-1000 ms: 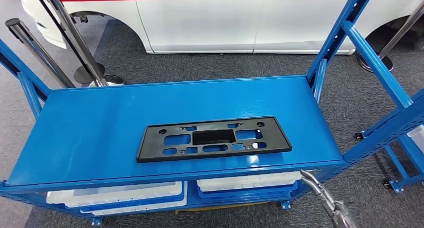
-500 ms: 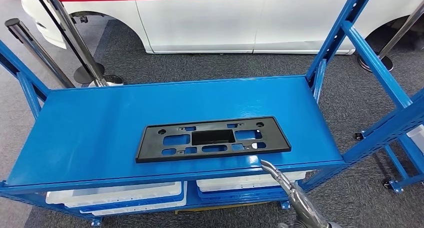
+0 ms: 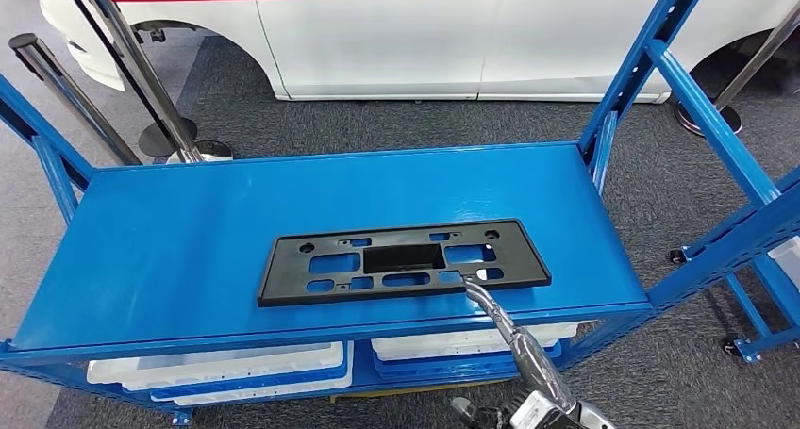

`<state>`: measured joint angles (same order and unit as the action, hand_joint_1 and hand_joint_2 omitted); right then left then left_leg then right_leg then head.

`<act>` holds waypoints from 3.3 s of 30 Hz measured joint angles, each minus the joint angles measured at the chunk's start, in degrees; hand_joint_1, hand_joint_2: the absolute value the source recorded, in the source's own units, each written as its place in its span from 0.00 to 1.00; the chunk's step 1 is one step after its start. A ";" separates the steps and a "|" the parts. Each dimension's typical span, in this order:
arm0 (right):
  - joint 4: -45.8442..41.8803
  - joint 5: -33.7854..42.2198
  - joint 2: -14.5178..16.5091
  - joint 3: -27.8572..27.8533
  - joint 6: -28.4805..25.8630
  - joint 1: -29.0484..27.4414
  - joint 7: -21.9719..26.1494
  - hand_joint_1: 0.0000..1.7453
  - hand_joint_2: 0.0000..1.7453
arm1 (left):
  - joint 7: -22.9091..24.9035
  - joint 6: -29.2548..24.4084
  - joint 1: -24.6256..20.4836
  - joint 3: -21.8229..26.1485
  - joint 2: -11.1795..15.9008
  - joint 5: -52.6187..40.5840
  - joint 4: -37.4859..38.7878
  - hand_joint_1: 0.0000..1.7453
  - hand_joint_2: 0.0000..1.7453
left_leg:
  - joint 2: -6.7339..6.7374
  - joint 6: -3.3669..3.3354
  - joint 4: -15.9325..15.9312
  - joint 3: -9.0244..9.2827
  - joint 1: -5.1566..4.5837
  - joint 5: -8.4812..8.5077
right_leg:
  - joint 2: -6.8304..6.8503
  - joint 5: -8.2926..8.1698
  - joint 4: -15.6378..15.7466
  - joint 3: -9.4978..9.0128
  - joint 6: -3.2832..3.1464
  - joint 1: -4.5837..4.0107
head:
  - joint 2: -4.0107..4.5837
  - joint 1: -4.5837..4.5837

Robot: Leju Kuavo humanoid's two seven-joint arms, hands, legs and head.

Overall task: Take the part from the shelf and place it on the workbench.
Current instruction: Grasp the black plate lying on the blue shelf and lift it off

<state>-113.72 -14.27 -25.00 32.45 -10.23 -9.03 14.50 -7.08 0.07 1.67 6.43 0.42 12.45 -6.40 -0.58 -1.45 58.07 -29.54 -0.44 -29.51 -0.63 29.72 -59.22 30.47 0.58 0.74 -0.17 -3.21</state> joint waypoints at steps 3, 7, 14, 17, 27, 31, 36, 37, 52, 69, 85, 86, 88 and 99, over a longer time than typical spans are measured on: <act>0.00 -0.84 0.70 -0.17 -0.41 -0.01 -0.24 0.00 1.00 | 0.00 -0.09 0.01 0.00 0.00 0.08 0.00 0.00 0.00 | 0.00 0.00 0.00 0.00 0.00 0.00 | 0.00 0.00 0.00 0.00 0.00 0.00 | 0.01 0.00; 0.01 -2.99 1.33 -0.22 -1.51 0.04 -0.33 0.00 1.00 | 0.00 -0.08 0.01 -0.09 0.00 -0.01 -0.01 0.00 0.00 | 0.00 0.00 0.00 0.00 0.00 0.00 | 0.00 0.00 0.00 0.01 0.00 -0.01 | 0.01 0.00; 0.89 -13.34 3.25 0.15 -5.17 2.38 -2.07 0.00 1.00 | 0.58 0.16 -0.04 -1.02 0.00 -0.60 -0.37 0.00 0.00 | 0.02 0.00 -0.01 0.00 0.01 0.00 | -0.01 0.00 0.00 -0.01 0.00 -0.02 | 0.00 0.00; 0.96 -14.00 3.35 0.20 -5.40 2.54 -2.22 0.00 1.00 | 0.64 0.17 -0.04 -1.05 0.00 -0.63 -0.39 0.00 0.00 | 0.02 0.00 -0.01 0.00 0.01 0.00 | -0.01 0.00 0.00 -0.01 0.00 -0.02 | 0.00 0.00; 5.98 -33.63 5.66 5.49 -10.92 10.29 -7.66 0.00 1.00 | 1.75 0.39 -0.15 -2.14 0.01 -1.24 -0.91 0.00 0.00 | 0.00 0.02 0.00 0.01 0.01 0.02 | -0.01 0.00 -0.01 -0.03 0.00 -0.01 | 0.00 0.00; 7.55 -38.78 5.73 8.56 -11.07 13.63 -10.44 0.00 1.00 | 0.98 1.30 -0.28 -2.42 0.00 -1.14 -1.24 0.00 0.00 | 0.01 0.02 0.00 0.02 0.01 0.02 | -0.01 0.00 -0.01 -0.02 0.00 -0.01 | 0.00 0.00; 10.01 -40.11 5.98 11.64 -9.12 17.30 -13.23 0.00 1.00 | 0.87 1.64 -0.65 -2.74 0.00 -1.63 -1.55 0.00 0.00 | -0.01 0.02 0.01 0.04 0.01 0.02 | 0.00 -0.01 -0.01 -0.04 0.00 -0.01 | 0.00 0.00; 10.64 -40.12 6.12 12.07 -8.93 17.75 -13.58 0.00 1.00 | 0.87 1.72 -0.69 -2.78 0.00 -1.77 -1.60 0.00 0.00 | -0.02 0.02 0.01 0.03 0.01 0.02 | 0.00 -0.01 -0.01 -0.04 0.00 -0.01 | 0.00 0.00; 22.68 -38.76 7.73 13.97 -5.69 26.22 -15.50 0.00 1.00 | 0.85 3.01 -1.21 -3.63 0.00 -2.89 -2.01 0.00 0.00 | -0.06 0.03 0.02 0.18 0.00 0.04 | 0.06 -0.03 -0.02 -0.04 -0.02 0.00 | 0.00 0.00; 38.49 -49.34 9.47 9.10 -9.09 30.14 -18.89 0.00 1.00 | 0.85 3.39 -1.32 -4.20 0.00 -3.27 -2.01 0.00 0.00 | -0.06 0.03 0.03 0.17 0.00 0.04 | 0.05 -0.03 -0.02 -0.02 -0.02 0.00 | 0.01 0.00; 43.26 -52.20 10.48 6.18 -7.25 30.30 -20.35 1.00 1.00 | 0.83 3.98 -1.32 -4.15 0.00 -2.46 -2.01 0.00 0.00 | -0.05 0.03 0.03 0.28 0.00 0.04 | 0.04 -0.03 -0.02 -0.12 -0.02 -0.01 | 0.00 0.00; 43.27 -52.17 10.56 6.05 -7.07 30.27 -20.35 1.00 1.00 | 0.79 4.40 -1.31 -4.10 0.00 -2.15 -2.01 0.00 0.00 | -0.05 0.03 0.03 0.28 0.00 0.04 | 0.04 -0.03 -0.02 -0.12 -0.02 -0.01 | 0.00 0.00; 43.30 -52.08 10.70 5.77 -6.75 29.94 -20.33 1.00 1.00 | 0.55 5.44 -1.29 -3.96 0.00 -1.42 -2.01 0.00 0.25 | -0.06 0.03 0.03 0.26 0.00 0.04 | 0.04 -0.03 -0.02 -0.10 -0.02 -0.01 | 0.01 0.00; 43.29 -51.54 10.94 5.07 -6.22 29.32 -19.39 1.00 1.00 | -1.53 9.15 -1.12 -2.56 0.00 0.24 -2.03 0.00 1.00 | -0.05 0.03 0.03 0.26 0.01 0.04 | 0.03 -0.03 -0.02 -0.09 -0.02 -0.01 | 0.01 0.00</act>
<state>-70.43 -65.82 -14.07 37.52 -16.46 20.29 -4.90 -8.61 9.22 0.56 3.86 0.42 12.69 -8.44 -0.62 -1.42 58.10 -29.28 -0.44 -29.47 -0.60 29.69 -59.23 30.37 0.56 0.73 -0.17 -3.21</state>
